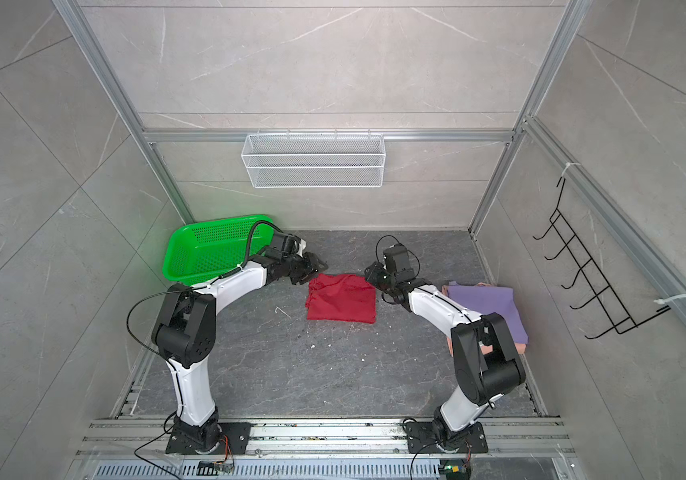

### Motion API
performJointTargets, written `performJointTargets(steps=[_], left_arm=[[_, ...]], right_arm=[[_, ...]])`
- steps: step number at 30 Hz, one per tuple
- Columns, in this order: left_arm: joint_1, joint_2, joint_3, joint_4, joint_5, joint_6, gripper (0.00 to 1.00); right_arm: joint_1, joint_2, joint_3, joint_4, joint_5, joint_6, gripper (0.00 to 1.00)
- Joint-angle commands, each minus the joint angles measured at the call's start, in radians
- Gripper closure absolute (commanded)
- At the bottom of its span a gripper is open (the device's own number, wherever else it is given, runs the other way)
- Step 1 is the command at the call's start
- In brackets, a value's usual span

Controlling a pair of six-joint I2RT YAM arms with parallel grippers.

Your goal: Fold and stack the t-shirts

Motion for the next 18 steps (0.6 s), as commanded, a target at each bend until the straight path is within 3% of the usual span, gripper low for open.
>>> performJointTargets(steps=[1,5,12,14,17,18], left_arm=[[-0.035,0.001,0.044,-0.056,0.006,0.068,0.44],[-0.052,0.05,0.081,-0.055,0.033,0.068,0.42],[-0.058,0.122,0.108,-0.033,0.06,0.059,0.33],[-0.057,0.145,0.118,-0.029,0.07,0.059,0.32],[-0.056,0.176,0.133,-0.033,0.071,0.054,0.31],[-0.055,0.184,0.139,-0.032,0.071,0.054,0.31]], right_arm=[[0.017,0.058,0.026,-0.036,0.01,-0.013,0.56],[0.024,0.133,0.083,-0.037,-0.005,-0.006,0.55],[0.034,0.222,0.123,0.004,-0.027,0.027,0.44],[0.037,0.239,0.133,0.005,-0.024,0.032,0.37],[0.036,0.267,0.149,0.005,-0.023,0.041,0.34],[0.037,0.277,0.155,0.004,-0.022,0.042,0.27]])
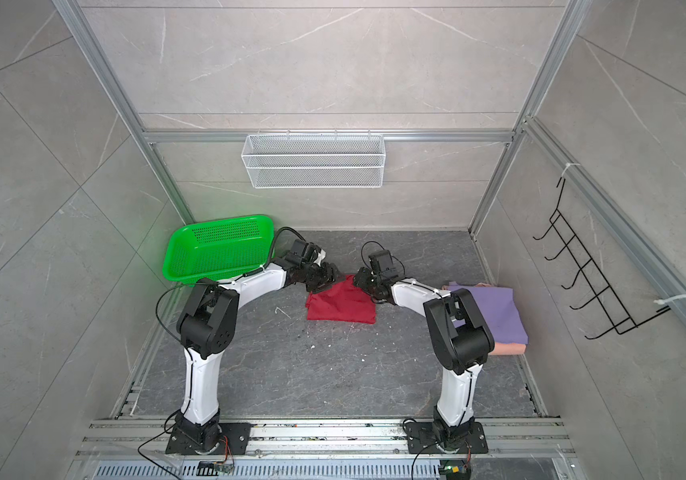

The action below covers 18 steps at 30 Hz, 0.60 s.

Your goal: Fold and stack the t-shirts

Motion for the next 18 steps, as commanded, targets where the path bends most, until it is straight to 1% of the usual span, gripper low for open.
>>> performJointTargets(steps=[1,7,13,18], left_arm=[[0.007,0.024,0.052,-0.003,0.033,0.013,0.31],[0.031,0.051,0.049,-0.003,0.009,-0.002,0.3],[0.071,0.064,0.01,0.005,-0.016,-0.017,0.3],[0.095,0.082,-0.021,0.004,-0.032,-0.022,0.3]], right_arm=[[0.006,0.044,0.046,0.004,-0.003,0.013,0.26],[0.006,0.108,0.08,-0.028,0.012,0.022,0.26],[0.004,0.167,0.099,-0.085,0.041,0.039,0.26],[-0.003,0.187,0.102,-0.146,0.068,0.046,0.26]])
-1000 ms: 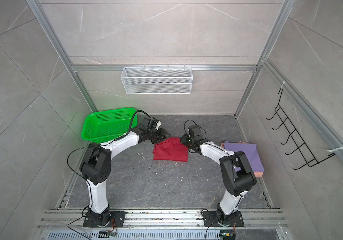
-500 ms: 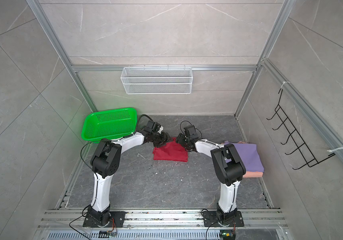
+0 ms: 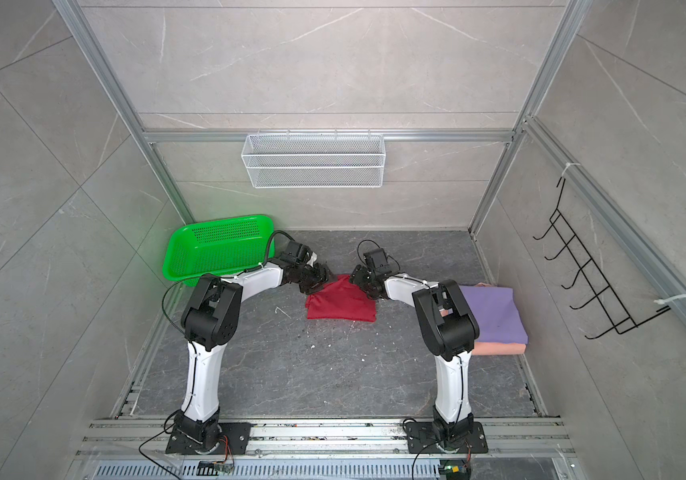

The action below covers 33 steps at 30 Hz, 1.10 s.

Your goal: Fold and stack the t-shirts

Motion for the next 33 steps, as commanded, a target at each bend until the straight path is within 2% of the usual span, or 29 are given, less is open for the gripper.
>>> performJointTargets(steps=[1,17,24,28,33], left_arm=[[0.019,0.023,-0.03,-0.005,-0.031,-0.01,0.3],[0.057,-0.038,-0.192,0.035,-0.06,-0.024,0.3],[0.058,-0.168,-0.248,0.057,-0.043,-0.015,0.3],[0.057,-0.263,-0.29,0.1,-0.013,-0.029,0.3],[0.055,-0.411,-0.351,0.075,-0.056,0.007,0.3]], right_arm=[[-0.006,0.054,-0.012,-0.132,0.051,0.017,0.26],[-0.055,-0.059,-0.13,-0.178,0.099,-0.052,0.26],[-0.06,-0.186,-0.133,-0.197,0.111,-0.138,0.26],[-0.059,-0.29,-0.151,-0.204,0.08,-0.15,0.26],[-0.037,-0.419,-0.226,-0.203,0.025,-0.136,0.26]])
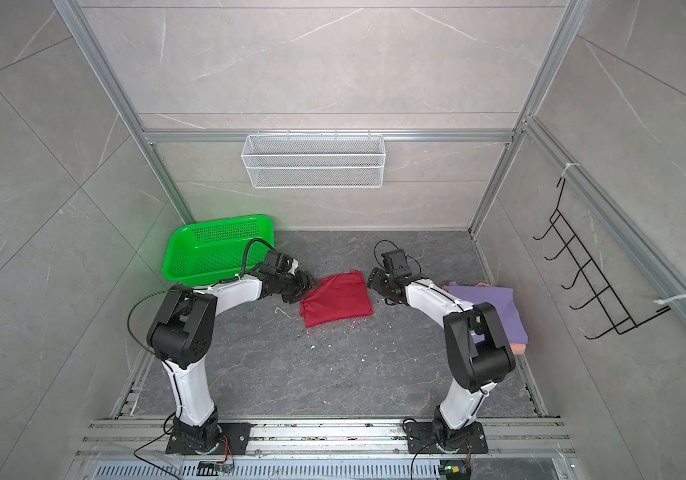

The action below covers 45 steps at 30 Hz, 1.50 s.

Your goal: Fold and stack the t-shirts

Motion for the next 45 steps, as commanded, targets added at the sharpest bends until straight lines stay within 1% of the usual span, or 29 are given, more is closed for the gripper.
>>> performJointTargets(steps=[1,4,8,12,15,18,23,25,29,36,39,40,42,43,45], left_arm=[[0.002,-0.143,-0.02,-0.048,-0.057,0.048,0.3],[0.003,-0.203,-0.066,-0.128,-0.146,0.095,0.3],[-0.008,-0.278,-0.167,-0.129,-0.168,0.095,0.3],[-0.06,-0.345,-0.238,-0.13,-0.203,0.089,0.3],[-0.104,-0.38,-0.282,-0.134,-0.227,0.077,0.3],[-0.134,-0.395,-0.33,-0.12,-0.242,0.041,0.3],[-0.166,-0.364,-0.399,-0.027,-0.235,-0.059,0.3],[-0.171,-0.342,-0.415,0.018,-0.224,-0.091,0.3],[-0.177,-0.272,-0.417,0.083,-0.2,-0.128,0.28],[-0.178,-0.149,-0.415,0.204,-0.168,-0.185,0.28],[-0.178,-0.114,-0.397,0.219,-0.178,-0.188,0.33],[-0.178,-0.105,-0.39,0.227,-0.174,-0.192,0.37],[-0.178,-0.089,-0.374,0.243,-0.159,-0.197,0.53],[-0.178,-0.087,-0.366,0.244,-0.156,-0.2,0.64],[-0.178,-0.087,-0.354,0.243,-0.149,-0.203,0.79]], right_arm=[[0.029,-0.085,-0.067,-0.029,-0.041,-0.003,0.26],[0.071,-0.146,-0.149,-0.026,-0.049,0.056,0.26],[0.133,-0.242,-0.298,0.054,-0.063,0.172,0.26],[0.206,-0.319,-0.438,0.173,-0.047,0.283,0.25],[0.257,-0.331,-0.53,0.31,-0.042,0.361,0.23],[0.297,-0.292,-0.587,0.431,-0.042,0.416,0.23],[0.351,-0.2,-0.645,0.622,-0.014,0.496,0.2],[0.37,-0.172,-0.658,0.672,0.007,0.511,0.18],[0.395,-0.127,-0.661,0.707,0.042,0.522,0.17],[0.409,-0.055,-0.649,0.739,0.041,0.539,0.17],[0.41,-0.029,-0.653,0.76,0.051,0.549,0.17],[0.41,-0.024,-0.654,0.77,0.054,0.553,0.17],[0.412,-0.004,-0.662,0.808,0.06,0.567,0.17],[0.413,0.009,-0.665,0.83,0.065,0.573,0.17],[0.412,0.035,-0.666,0.874,0.074,0.582,0.17]])
